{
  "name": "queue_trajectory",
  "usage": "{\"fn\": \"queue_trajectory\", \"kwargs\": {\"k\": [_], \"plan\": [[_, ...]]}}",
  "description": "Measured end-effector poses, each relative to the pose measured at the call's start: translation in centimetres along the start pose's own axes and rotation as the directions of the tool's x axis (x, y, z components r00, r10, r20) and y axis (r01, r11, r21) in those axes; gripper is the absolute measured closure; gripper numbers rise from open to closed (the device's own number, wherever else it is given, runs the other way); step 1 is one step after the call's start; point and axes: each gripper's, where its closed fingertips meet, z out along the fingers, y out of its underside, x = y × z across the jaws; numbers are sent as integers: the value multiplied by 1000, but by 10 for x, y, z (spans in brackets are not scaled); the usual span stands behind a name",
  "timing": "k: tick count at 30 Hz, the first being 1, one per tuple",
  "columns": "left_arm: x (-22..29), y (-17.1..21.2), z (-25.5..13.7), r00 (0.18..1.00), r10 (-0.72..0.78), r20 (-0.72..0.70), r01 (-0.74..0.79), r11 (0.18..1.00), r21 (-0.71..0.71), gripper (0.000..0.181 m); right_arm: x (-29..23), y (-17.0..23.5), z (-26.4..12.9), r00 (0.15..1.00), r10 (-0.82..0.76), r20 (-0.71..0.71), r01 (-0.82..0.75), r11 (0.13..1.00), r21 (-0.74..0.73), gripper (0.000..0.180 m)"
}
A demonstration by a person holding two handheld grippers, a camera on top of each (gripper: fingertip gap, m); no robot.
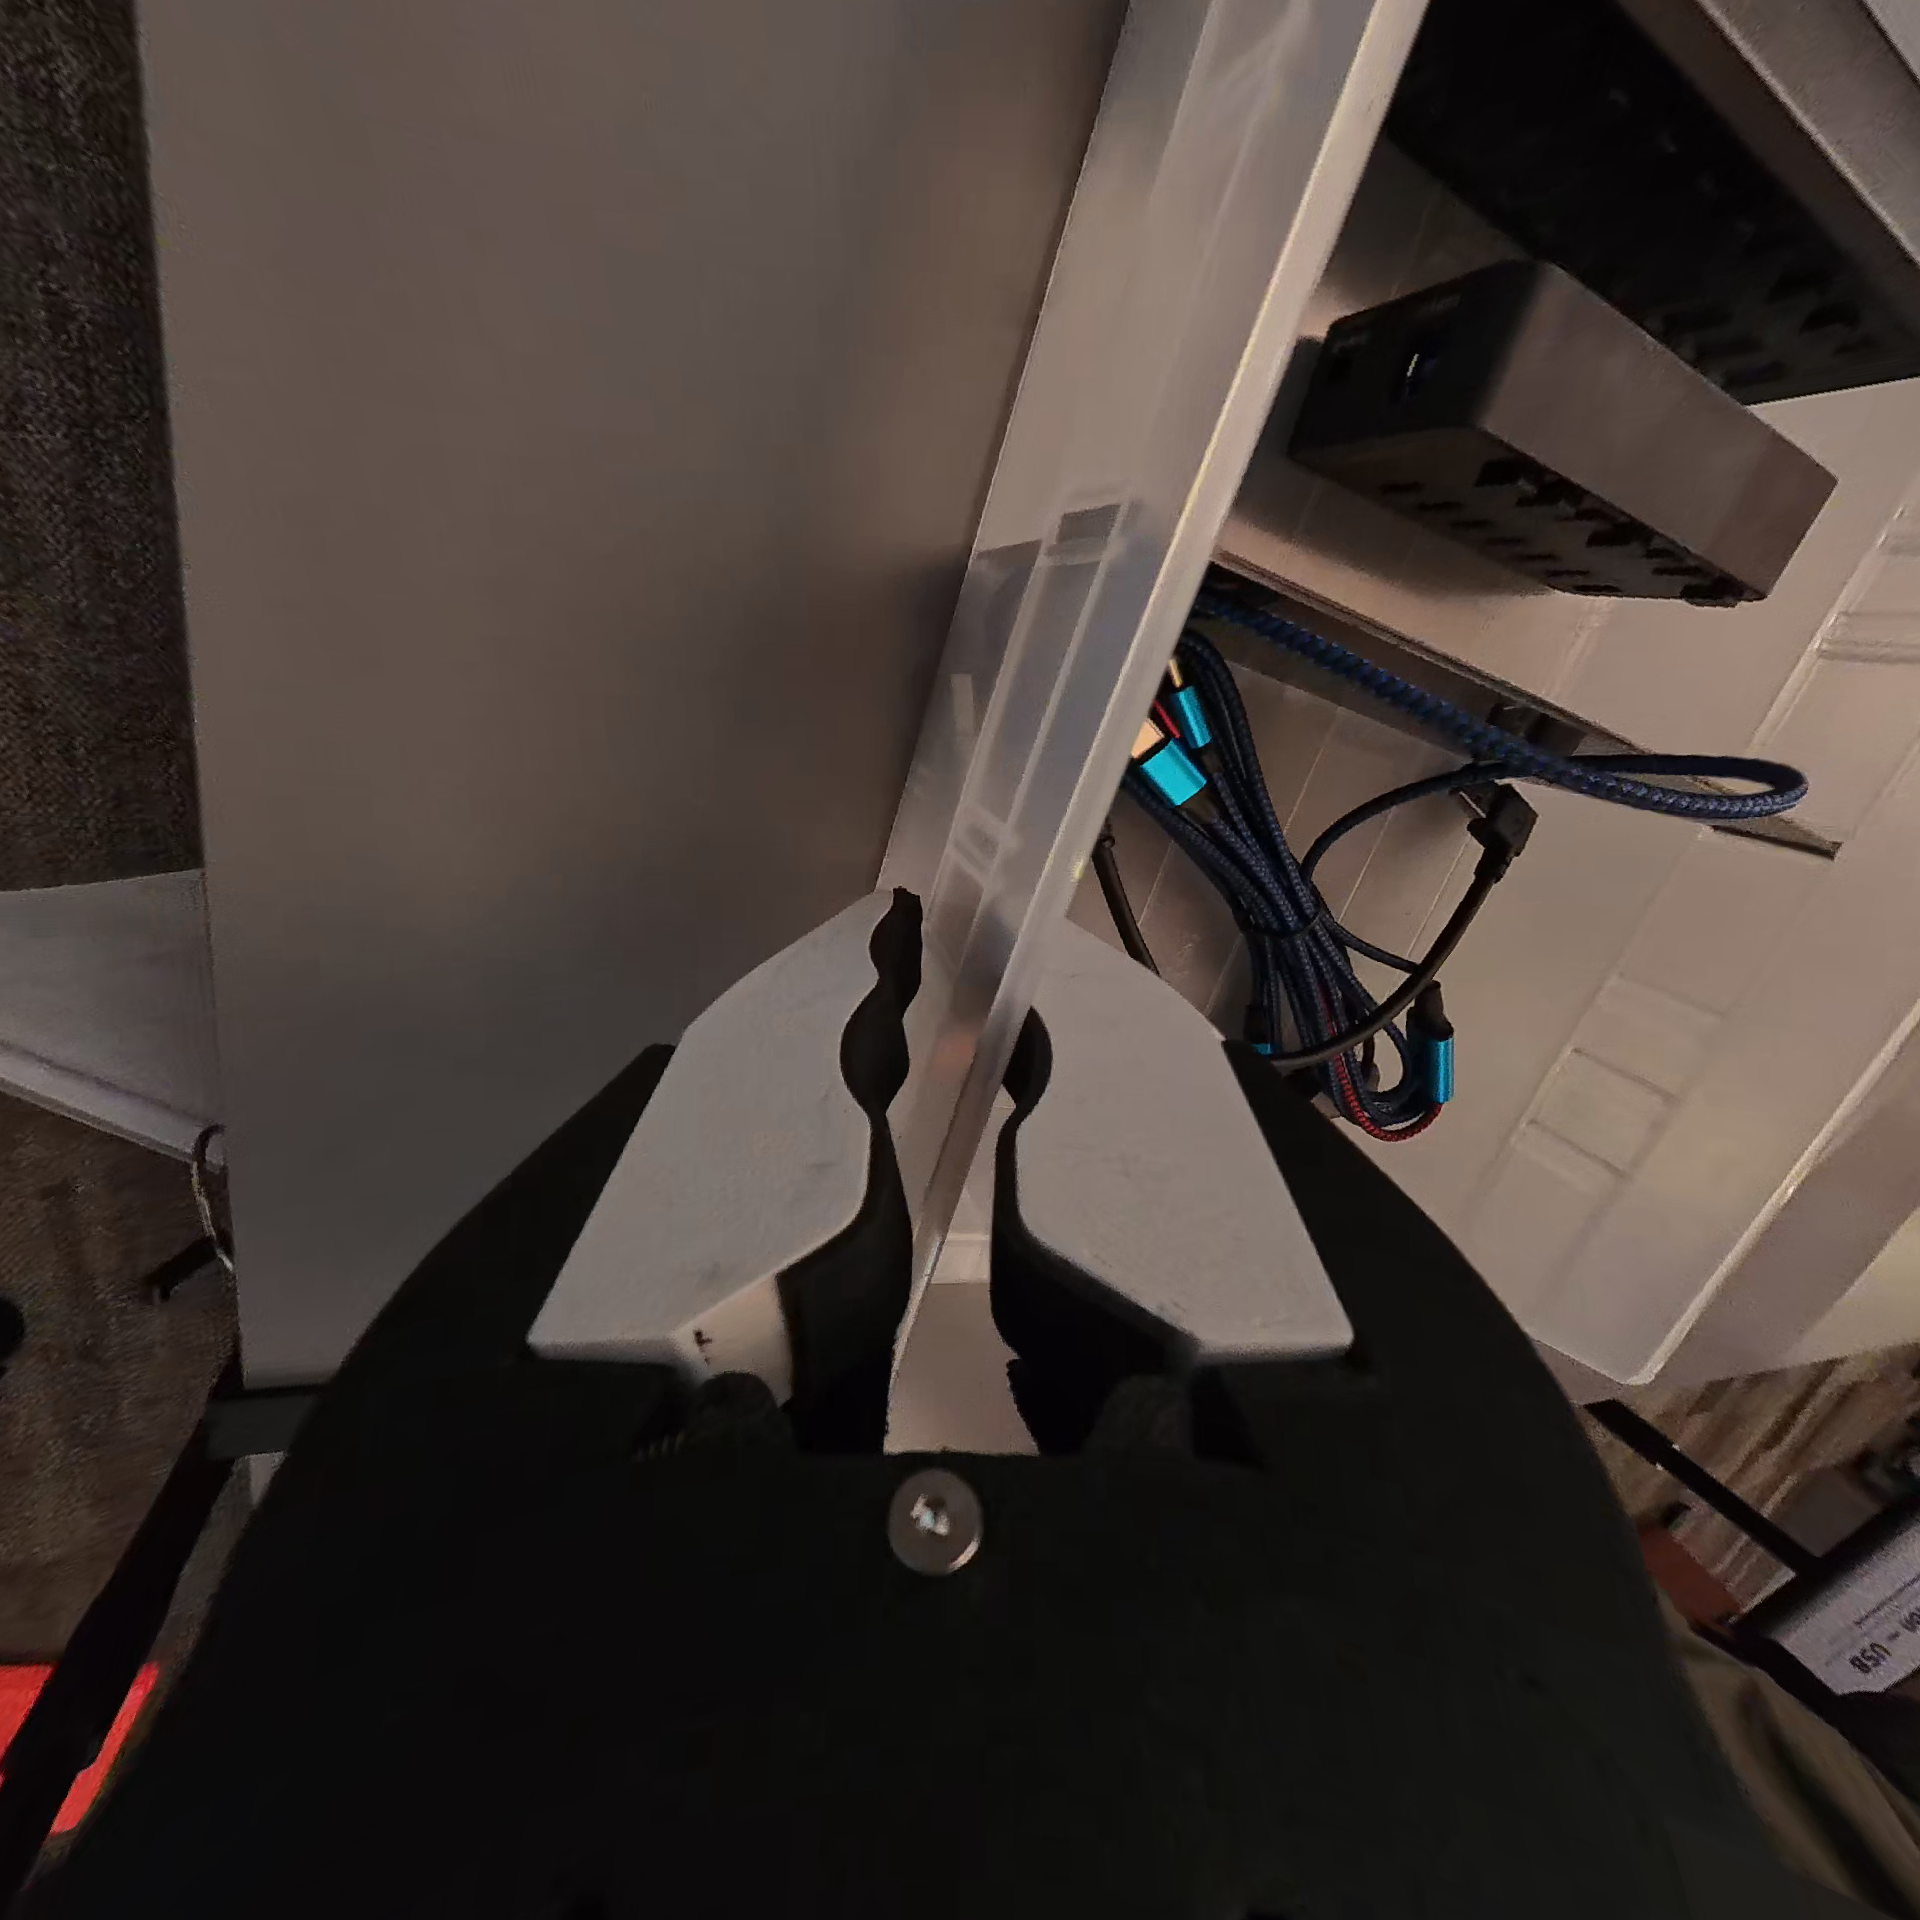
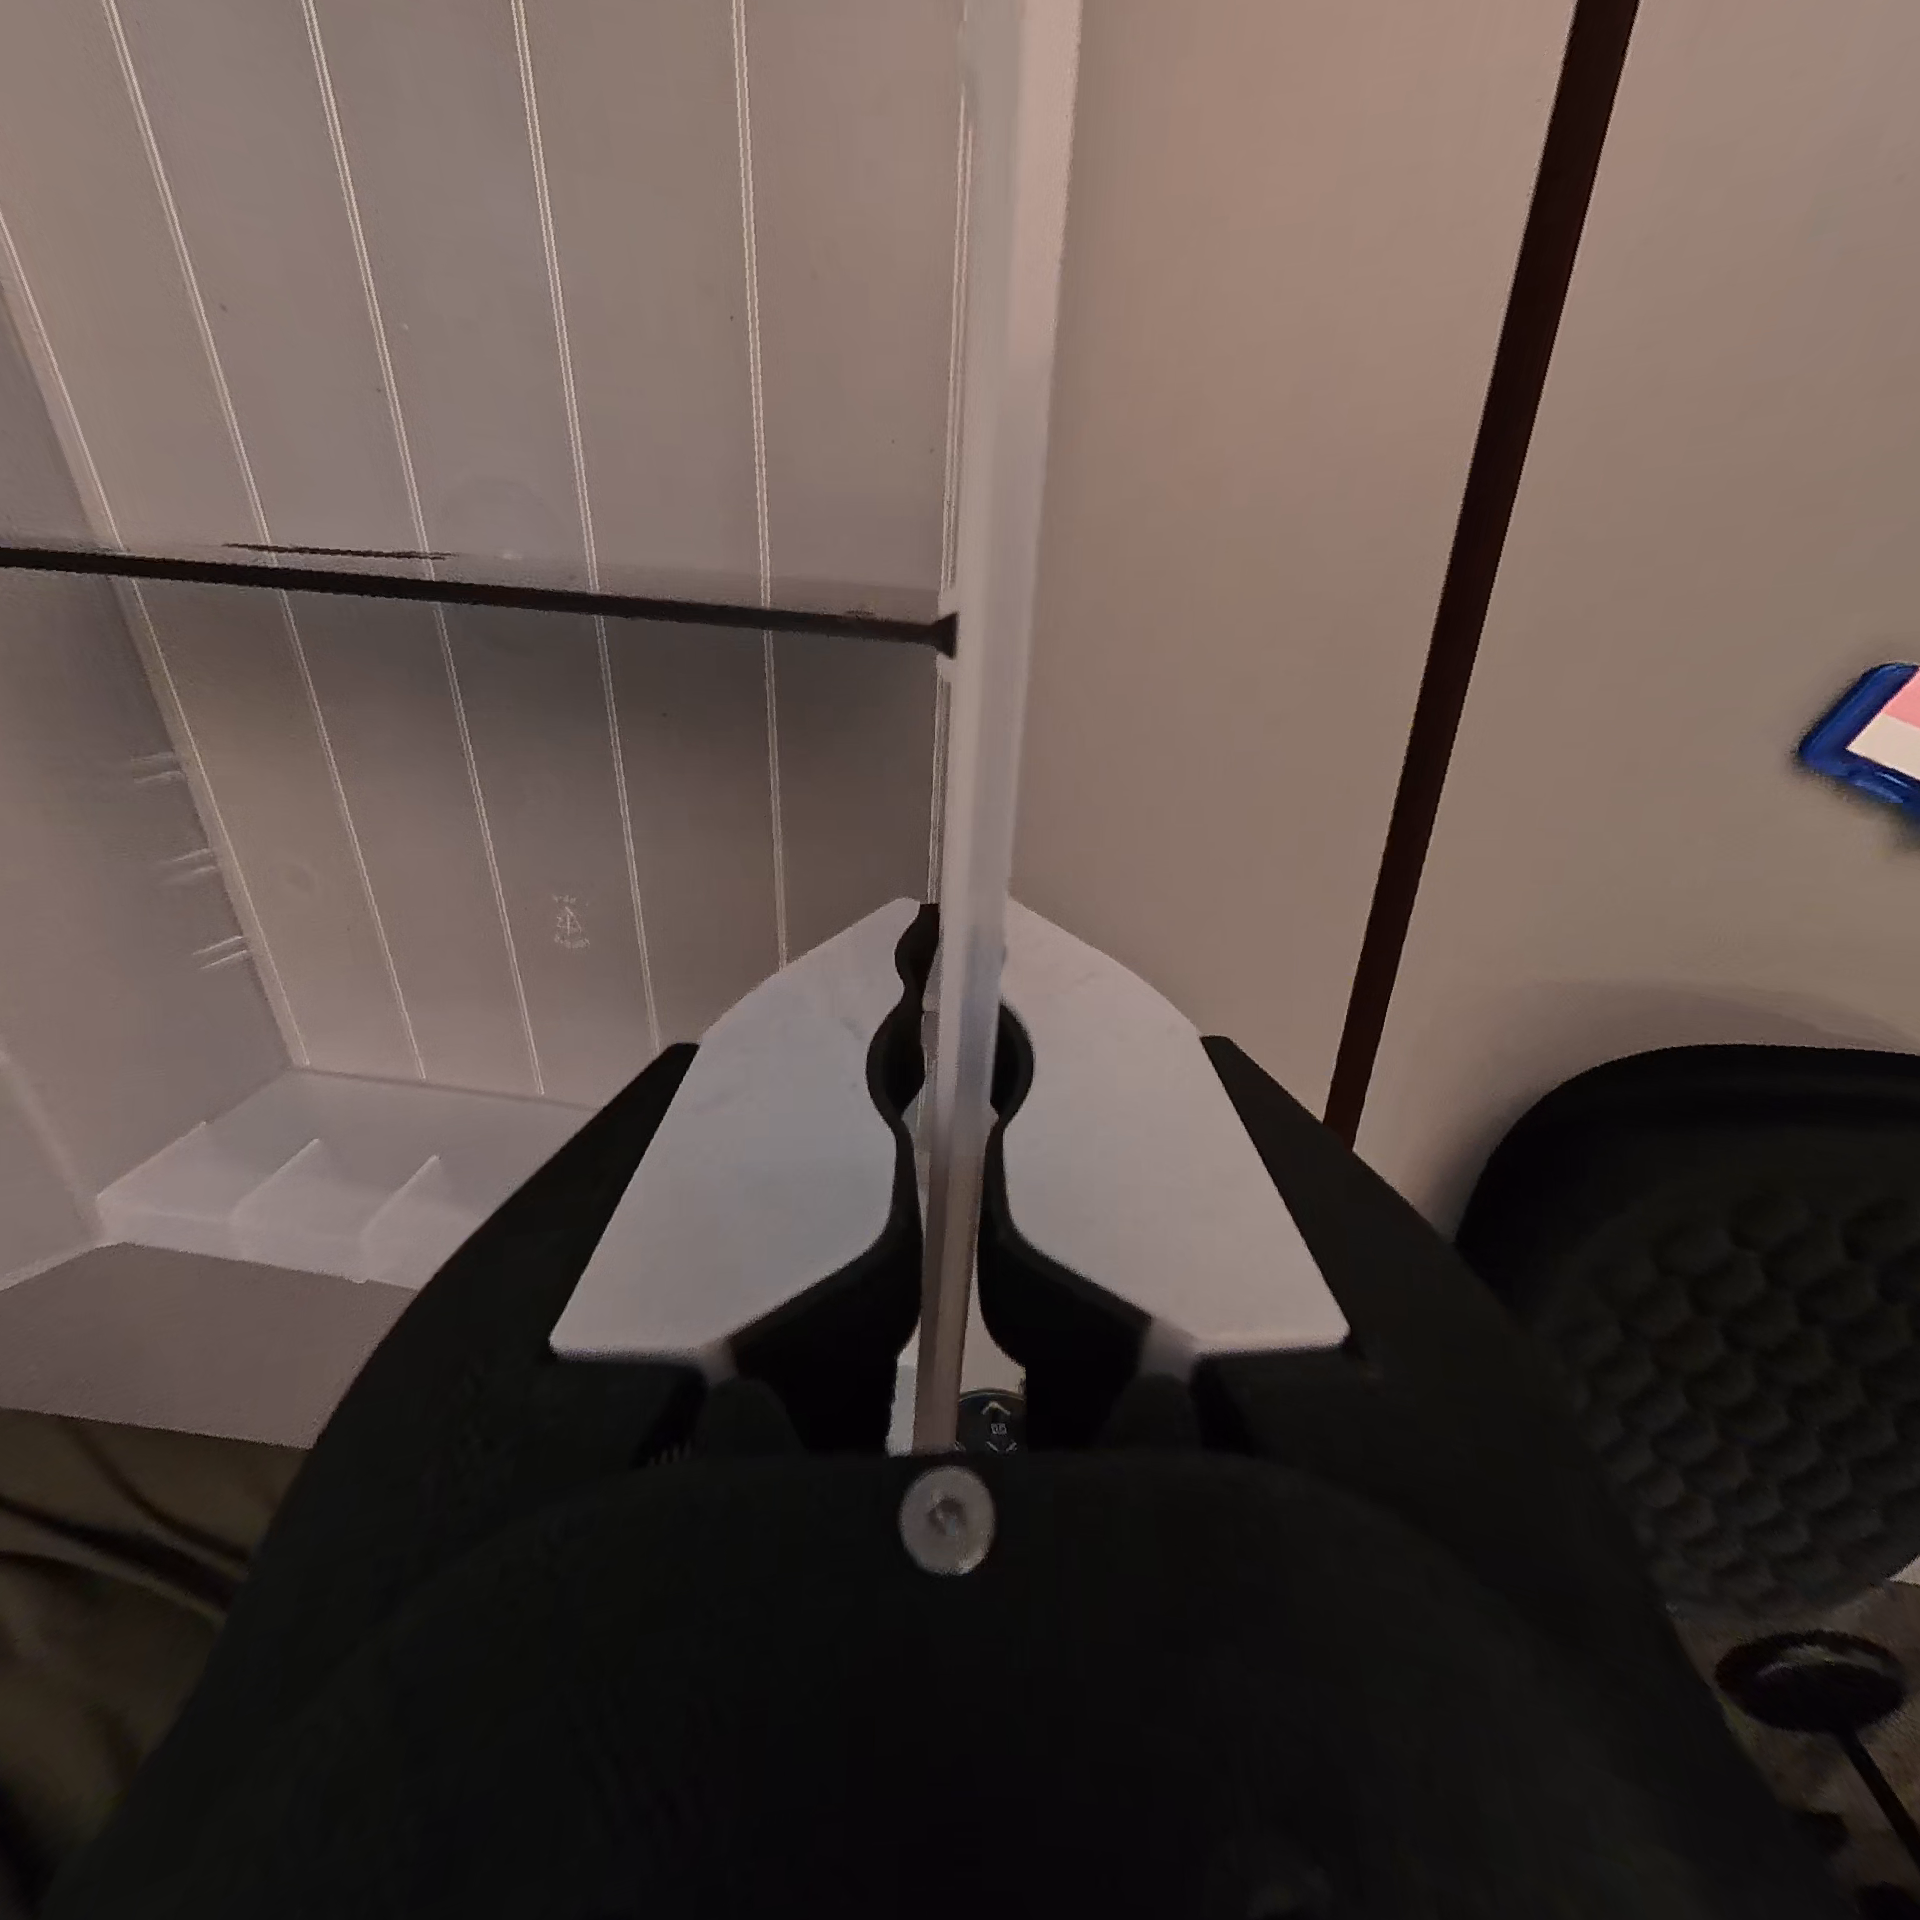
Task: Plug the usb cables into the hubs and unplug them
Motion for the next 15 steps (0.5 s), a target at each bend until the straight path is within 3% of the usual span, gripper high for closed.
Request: {"fn": "queue_trajectory", "kwargs": {"k": [15], "plan": [[-14, -8, -4, 996, -80, -30, 82, 995, 61, 167, 0, 2, 1, 1000, -6, 0, 6, 1000, -11, 174]]}}
